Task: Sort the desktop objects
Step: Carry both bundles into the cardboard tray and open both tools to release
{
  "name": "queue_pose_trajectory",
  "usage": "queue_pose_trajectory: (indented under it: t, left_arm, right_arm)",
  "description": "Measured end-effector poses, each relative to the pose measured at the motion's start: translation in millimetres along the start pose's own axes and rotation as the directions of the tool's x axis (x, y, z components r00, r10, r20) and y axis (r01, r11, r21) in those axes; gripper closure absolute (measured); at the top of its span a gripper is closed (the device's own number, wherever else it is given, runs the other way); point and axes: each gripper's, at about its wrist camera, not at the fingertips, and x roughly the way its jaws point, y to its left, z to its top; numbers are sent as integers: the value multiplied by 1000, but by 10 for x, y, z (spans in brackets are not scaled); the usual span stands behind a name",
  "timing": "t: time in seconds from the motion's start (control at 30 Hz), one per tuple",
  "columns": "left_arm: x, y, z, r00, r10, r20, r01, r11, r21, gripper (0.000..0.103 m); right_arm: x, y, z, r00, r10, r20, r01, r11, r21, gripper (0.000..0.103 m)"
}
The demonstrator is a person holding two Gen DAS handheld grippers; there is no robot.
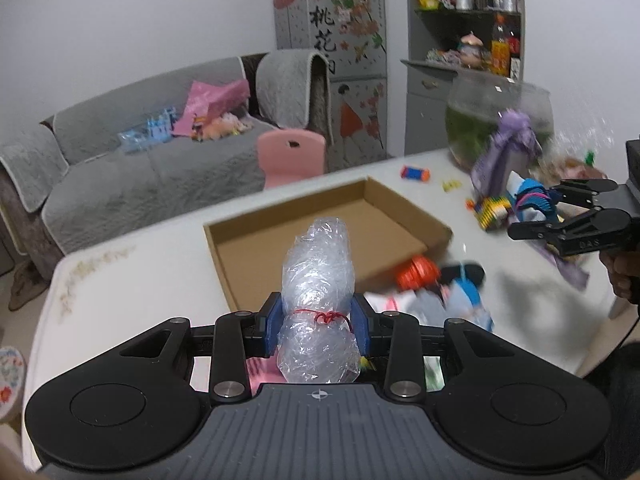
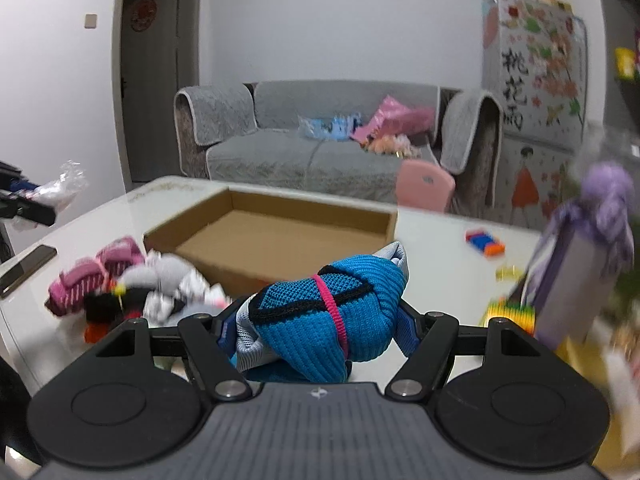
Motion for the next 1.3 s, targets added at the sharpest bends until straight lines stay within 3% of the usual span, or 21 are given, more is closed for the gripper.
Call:
queue_pose_trajectory:
  t: [0.23,0.53,0.87,1.3]
  left_arm:
    - [402,333,463,1000,-5,-6,5,1000,-12,60]
    - [1205,738,732,998,-44,-52,45,999,12,60]
    - [2016,1000,743,992,-69,-104,67,998,-21,60]
    - [2693,1069,596,979,-86,-185,79,996,-49,60]
  right_arm:
    - [312,-46,510,999,36,31,-34,998,-62,35]
    - [1087,-196,966,981,192,5,-190,975,-117,35]
    - [1952,-320,1086,943,326,-59,-329,942,-58,35]
    - [2577,-135,942,901,392,-184,-407,912,-51,34]
